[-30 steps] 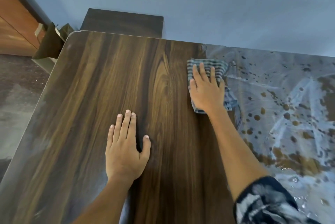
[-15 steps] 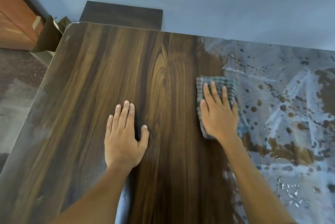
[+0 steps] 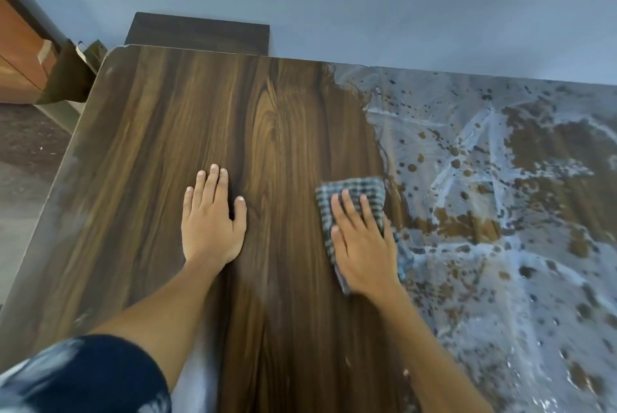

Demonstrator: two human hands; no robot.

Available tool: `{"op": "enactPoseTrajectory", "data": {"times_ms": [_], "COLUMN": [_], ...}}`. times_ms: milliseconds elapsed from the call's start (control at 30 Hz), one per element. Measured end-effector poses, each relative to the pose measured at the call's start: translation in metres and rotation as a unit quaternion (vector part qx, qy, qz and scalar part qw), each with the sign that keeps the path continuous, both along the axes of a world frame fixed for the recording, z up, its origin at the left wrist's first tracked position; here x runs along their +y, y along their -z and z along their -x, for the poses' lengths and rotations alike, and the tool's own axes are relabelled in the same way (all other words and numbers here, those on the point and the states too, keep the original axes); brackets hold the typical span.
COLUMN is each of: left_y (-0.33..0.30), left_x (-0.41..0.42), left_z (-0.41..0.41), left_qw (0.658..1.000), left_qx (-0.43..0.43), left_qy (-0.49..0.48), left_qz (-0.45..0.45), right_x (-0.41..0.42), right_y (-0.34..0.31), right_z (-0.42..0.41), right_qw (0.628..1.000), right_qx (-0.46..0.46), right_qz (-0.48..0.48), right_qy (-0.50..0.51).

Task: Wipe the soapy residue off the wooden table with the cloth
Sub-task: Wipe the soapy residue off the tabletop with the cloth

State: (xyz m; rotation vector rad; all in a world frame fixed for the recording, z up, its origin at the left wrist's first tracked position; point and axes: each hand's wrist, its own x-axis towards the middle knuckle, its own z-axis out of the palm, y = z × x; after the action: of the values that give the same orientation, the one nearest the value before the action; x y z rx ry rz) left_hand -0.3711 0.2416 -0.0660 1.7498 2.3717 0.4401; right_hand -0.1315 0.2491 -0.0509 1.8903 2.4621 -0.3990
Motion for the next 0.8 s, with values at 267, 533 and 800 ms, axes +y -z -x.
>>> {"op": "enactPoseTrajectory", "data": {"times_ms": [267, 533, 800], "left_y": [-0.007, -0.007, -0.004], "left_x": [-0.011, -0.055, -0.152], "left_z": [-0.007, -0.014, -0.05], "left_qw": [1.0, 0.998, 0.996], "left_qx": [0.004, 0.0, 0.011], "left_qy": [0.012, 0.046, 0.073], "left_qz": [0.02, 0.044, 0.059], "right_x": [-0.035, -0.094, -0.1], "right_y": [-0.008, -0.01, -0.01], "right_z": [0.051, -0.05, 0.02], "right_qw": [0.991, 0.992, 0.991], "right_qx": [0.005, -0.058, -0.018], "right_qz": [0.026, 0.007, 0.028], "right_qy": [-0.129, -0.115, -0.133]}}
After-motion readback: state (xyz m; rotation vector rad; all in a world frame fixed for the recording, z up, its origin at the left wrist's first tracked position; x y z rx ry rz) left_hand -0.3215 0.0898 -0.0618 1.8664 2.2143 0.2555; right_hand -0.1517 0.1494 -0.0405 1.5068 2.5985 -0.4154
